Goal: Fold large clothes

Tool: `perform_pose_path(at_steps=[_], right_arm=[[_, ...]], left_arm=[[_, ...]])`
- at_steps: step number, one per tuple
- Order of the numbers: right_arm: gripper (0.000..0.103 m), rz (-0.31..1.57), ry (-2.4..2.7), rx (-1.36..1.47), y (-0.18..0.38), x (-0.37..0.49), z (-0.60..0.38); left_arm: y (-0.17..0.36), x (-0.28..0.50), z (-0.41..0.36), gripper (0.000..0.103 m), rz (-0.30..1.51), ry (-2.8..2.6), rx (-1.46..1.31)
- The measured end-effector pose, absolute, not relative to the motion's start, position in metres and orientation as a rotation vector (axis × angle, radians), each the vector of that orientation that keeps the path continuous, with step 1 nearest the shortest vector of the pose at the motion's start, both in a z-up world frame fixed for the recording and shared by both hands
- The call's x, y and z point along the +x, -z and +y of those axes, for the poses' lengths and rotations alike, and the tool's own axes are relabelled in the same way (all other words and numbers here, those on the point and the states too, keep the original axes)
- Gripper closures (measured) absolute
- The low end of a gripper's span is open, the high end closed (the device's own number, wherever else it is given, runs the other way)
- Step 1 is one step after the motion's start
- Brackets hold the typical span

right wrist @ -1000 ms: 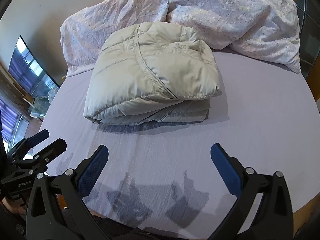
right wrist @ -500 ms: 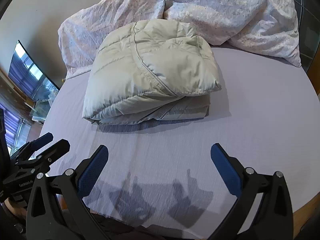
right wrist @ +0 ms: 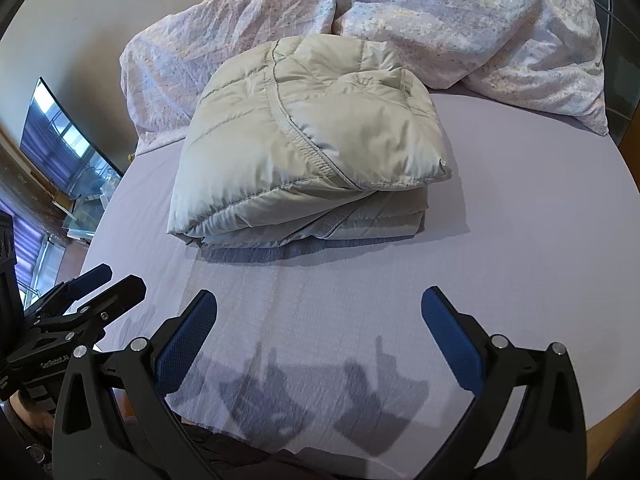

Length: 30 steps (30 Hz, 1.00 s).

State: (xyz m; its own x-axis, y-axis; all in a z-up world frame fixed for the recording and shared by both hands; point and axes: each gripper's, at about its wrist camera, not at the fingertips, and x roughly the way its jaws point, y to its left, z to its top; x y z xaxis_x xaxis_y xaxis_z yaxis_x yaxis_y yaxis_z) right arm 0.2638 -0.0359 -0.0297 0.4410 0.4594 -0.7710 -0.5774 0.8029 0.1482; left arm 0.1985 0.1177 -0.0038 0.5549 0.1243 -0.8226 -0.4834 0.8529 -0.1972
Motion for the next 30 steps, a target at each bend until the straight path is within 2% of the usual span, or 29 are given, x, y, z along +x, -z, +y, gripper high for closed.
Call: perform_pose_path(at_steps=[30], right_arm=[[0.001,0.907,-0.655,-0.124,0.0307,0.2640,-0.0380]], left_arm=[[0.0045,0.1991,0.1174,0.002,0.913,-0.367,-0.443]])
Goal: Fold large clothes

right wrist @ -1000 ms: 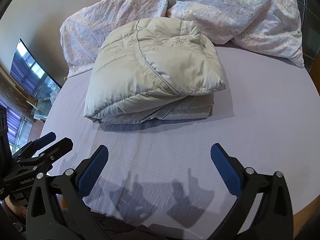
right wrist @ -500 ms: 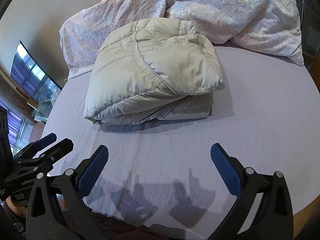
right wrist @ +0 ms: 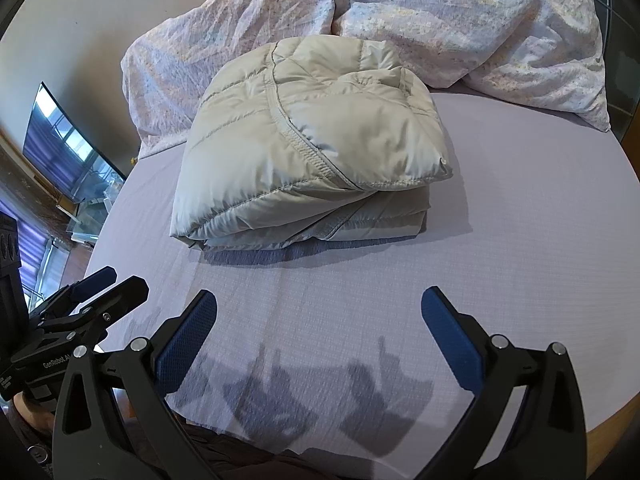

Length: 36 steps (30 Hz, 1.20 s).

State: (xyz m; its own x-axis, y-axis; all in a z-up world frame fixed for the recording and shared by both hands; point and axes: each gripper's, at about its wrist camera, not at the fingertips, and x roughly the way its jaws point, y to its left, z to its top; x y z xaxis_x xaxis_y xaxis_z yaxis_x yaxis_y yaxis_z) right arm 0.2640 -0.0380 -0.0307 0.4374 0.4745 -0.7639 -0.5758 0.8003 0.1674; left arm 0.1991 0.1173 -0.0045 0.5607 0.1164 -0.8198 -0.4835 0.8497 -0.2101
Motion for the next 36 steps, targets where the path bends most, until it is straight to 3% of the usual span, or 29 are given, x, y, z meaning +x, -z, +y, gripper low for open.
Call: perform_pose_path(at_steps=[36], right_arm=[[0.001,0.896,-0.650,-0.122,0.0268,0.2624,-0.0399]], left_arm=[[0.0005,0.1980,0.1174,0.002,0.895,-0.359,-0.444]])
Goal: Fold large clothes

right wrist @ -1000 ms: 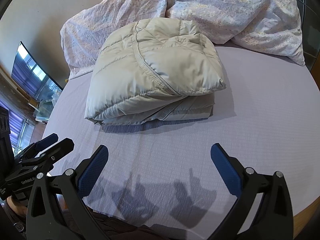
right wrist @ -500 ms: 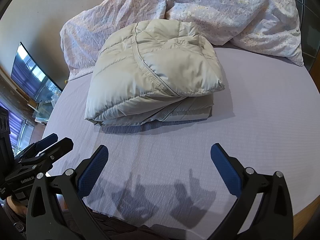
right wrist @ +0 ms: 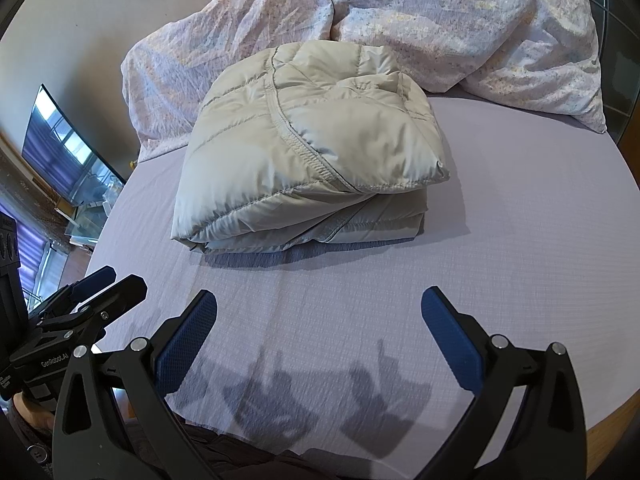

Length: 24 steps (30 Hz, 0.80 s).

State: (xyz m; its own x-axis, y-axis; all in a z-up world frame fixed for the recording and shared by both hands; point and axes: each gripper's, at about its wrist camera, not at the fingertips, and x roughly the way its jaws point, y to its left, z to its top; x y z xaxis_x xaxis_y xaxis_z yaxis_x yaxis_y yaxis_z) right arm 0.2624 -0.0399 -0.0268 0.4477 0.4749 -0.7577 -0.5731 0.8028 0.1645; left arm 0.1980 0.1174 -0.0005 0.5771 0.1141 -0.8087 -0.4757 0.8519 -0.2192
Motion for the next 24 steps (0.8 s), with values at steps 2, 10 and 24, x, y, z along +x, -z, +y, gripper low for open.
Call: perform_pose_path(at_steps=[2,10,24], right_arm=[[0.001,0.896,-0.651,-0.122,0.0272,0.2623,-0.0397],[0.001,0.897,-0.651,-0.122,0.0273,0.2620,-0.0397],[0.001,0.903,-0.649,-0.119,0.0279,0.2635,-0.0391]], left_arm=[[0.0005,0.1981,0.1171,0.002,0.895,-0.359,-0.444],[0.0006,0.1983,0.1165,0.002,0.894,-0.360,-0.445],[0.0004,0.1991,0.1158,0.002,0.897,-0.361,-0.443]])
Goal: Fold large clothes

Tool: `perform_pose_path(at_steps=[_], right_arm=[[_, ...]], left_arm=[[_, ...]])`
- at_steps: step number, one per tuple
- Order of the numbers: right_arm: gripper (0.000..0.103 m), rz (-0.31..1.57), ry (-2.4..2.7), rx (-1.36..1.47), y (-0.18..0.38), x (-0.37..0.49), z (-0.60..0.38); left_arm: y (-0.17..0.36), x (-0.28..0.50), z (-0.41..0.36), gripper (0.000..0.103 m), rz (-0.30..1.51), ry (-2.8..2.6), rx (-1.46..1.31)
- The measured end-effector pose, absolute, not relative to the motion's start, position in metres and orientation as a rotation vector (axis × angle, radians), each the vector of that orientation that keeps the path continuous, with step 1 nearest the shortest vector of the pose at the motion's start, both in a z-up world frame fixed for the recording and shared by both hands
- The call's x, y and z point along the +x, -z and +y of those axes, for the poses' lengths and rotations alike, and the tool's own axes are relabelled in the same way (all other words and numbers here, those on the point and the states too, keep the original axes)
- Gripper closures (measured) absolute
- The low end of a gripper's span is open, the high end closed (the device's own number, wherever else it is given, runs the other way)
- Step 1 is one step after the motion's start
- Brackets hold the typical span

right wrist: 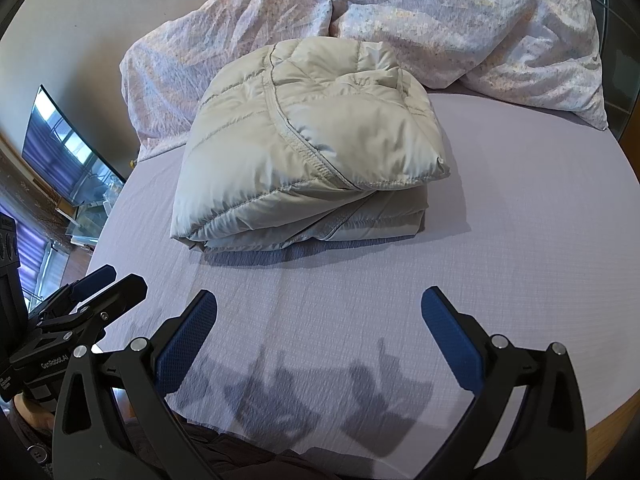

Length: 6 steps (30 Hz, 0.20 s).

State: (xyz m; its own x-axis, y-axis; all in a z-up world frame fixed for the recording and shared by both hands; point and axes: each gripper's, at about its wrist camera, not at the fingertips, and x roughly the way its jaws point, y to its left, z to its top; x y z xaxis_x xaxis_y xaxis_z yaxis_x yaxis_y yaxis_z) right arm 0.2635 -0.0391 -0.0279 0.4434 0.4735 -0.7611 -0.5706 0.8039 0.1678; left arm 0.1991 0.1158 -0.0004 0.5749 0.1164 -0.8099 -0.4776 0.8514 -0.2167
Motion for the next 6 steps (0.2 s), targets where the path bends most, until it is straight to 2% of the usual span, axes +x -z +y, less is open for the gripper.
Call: perform_pose_path(at_steps=[6], right_arm=[[0.001,0.905,-0.648,-0.118,0.0286,0.2634,-0.0392]], left_arm=[[0.0007,0.2005,0.1124,0.002,0.901,-0.359,-0.441]])
